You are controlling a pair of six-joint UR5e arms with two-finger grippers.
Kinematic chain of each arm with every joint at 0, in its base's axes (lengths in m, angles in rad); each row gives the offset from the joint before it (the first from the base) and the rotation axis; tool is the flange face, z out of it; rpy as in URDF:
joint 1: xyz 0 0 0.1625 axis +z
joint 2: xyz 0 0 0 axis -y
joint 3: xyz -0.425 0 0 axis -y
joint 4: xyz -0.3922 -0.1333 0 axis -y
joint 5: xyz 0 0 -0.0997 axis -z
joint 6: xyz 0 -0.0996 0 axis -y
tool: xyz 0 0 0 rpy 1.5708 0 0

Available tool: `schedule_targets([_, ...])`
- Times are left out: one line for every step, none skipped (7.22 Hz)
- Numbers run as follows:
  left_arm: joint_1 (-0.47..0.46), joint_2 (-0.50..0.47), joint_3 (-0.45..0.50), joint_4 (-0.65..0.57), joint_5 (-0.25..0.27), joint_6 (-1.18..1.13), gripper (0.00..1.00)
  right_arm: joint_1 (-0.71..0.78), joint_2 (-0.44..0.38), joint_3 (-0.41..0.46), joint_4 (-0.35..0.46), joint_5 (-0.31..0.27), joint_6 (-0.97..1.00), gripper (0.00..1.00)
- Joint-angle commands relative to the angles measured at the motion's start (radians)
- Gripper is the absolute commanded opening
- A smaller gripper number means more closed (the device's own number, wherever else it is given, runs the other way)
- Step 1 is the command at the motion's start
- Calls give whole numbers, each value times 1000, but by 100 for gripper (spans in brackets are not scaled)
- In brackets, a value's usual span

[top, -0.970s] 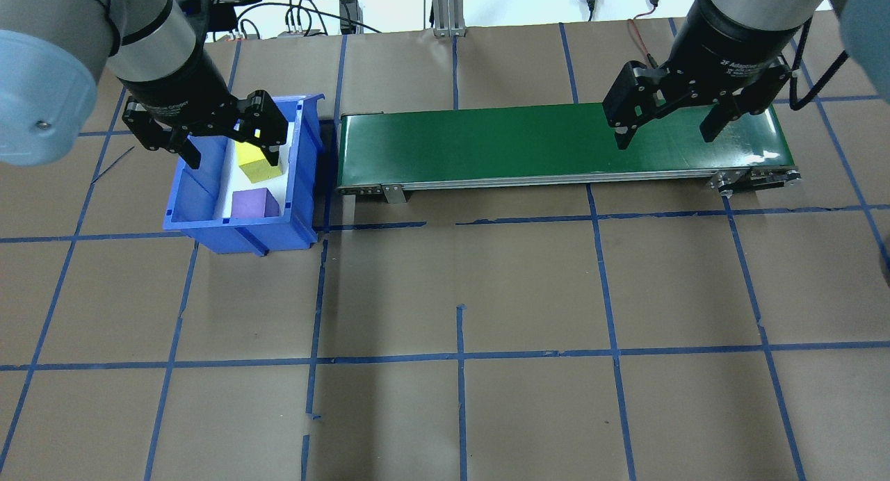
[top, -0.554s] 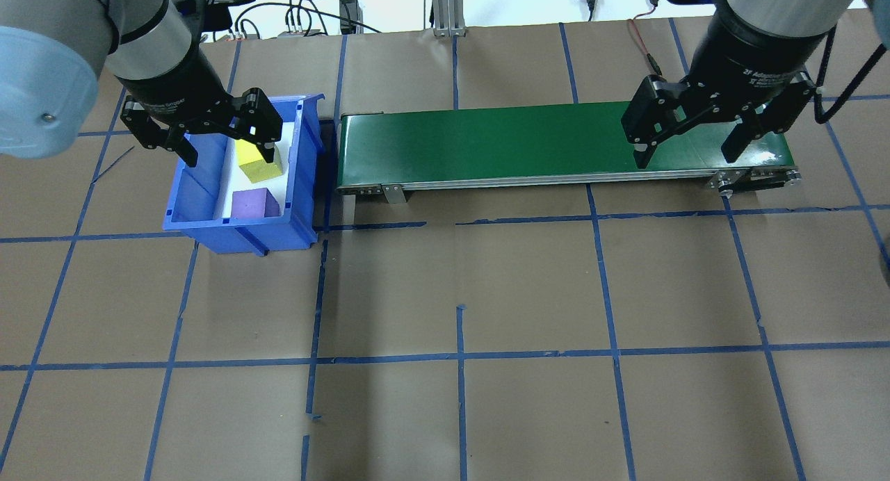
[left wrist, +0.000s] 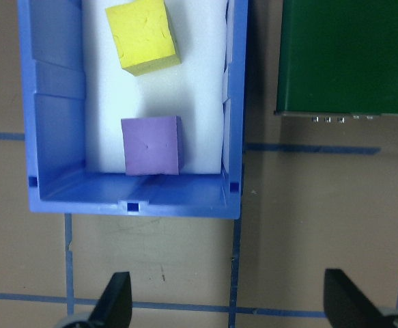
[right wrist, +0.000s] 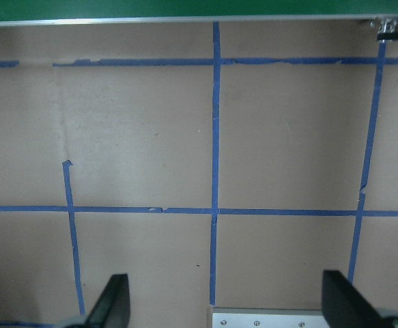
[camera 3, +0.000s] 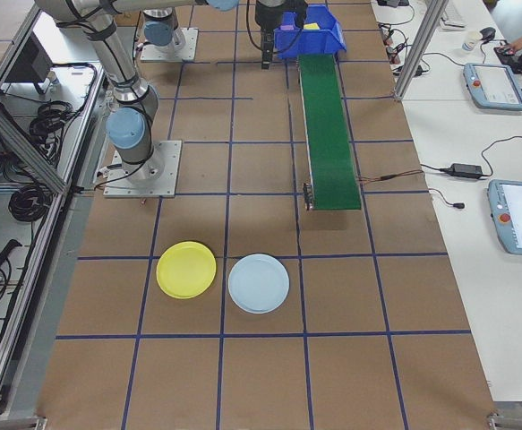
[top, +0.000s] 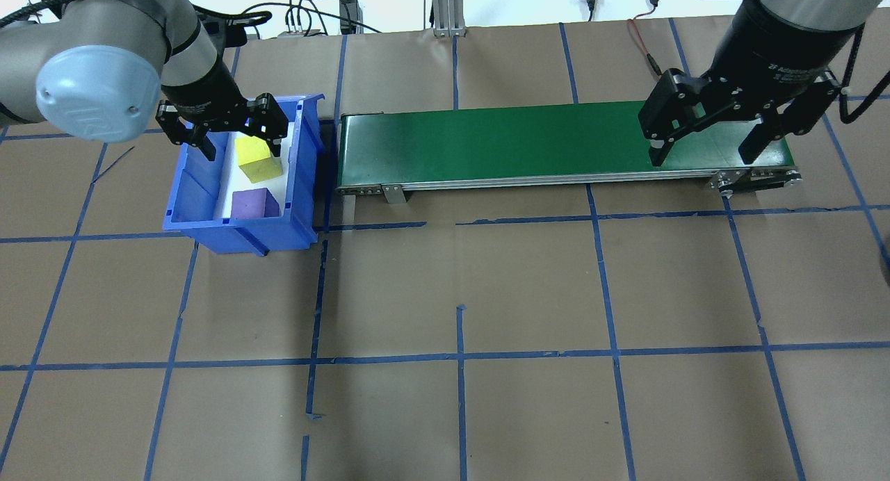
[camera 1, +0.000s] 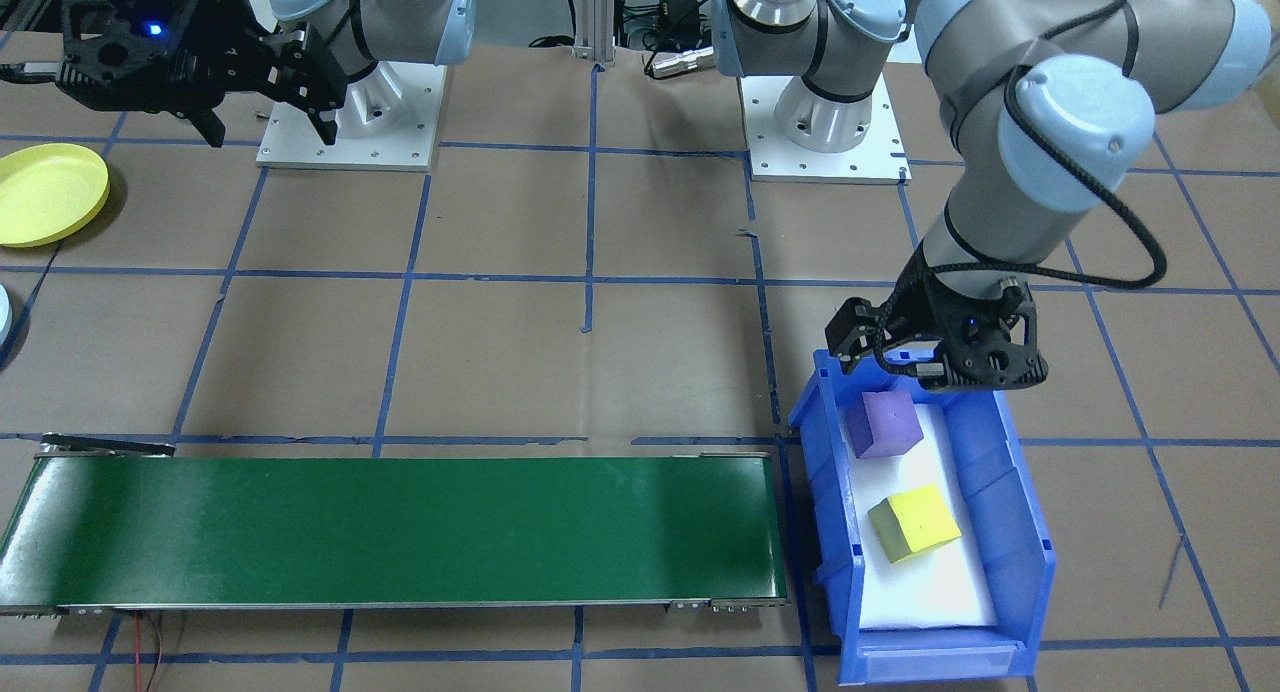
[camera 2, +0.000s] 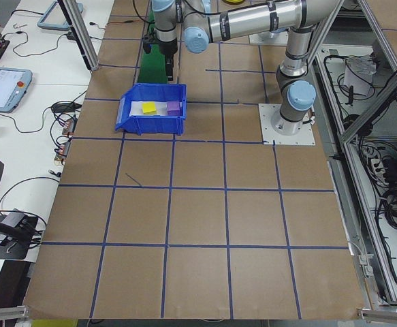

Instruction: Move block left to right into plate

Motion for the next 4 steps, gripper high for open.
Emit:
schedule_targets([90,-32,-10,18,-4,80,100,4,35,10,23,5,-1,100])
schedule_targets([95,-53,-27,27,-10,77,100,-4,45,7,22,-4,1,100])
schedule_targets([93,-88,-58,85,-15,76,100,-4,47,14,20,-11,1,100])
schedule_targets([93,-124,-94,128,-13,76,100,-1,46,14,35,-15,-1,100])
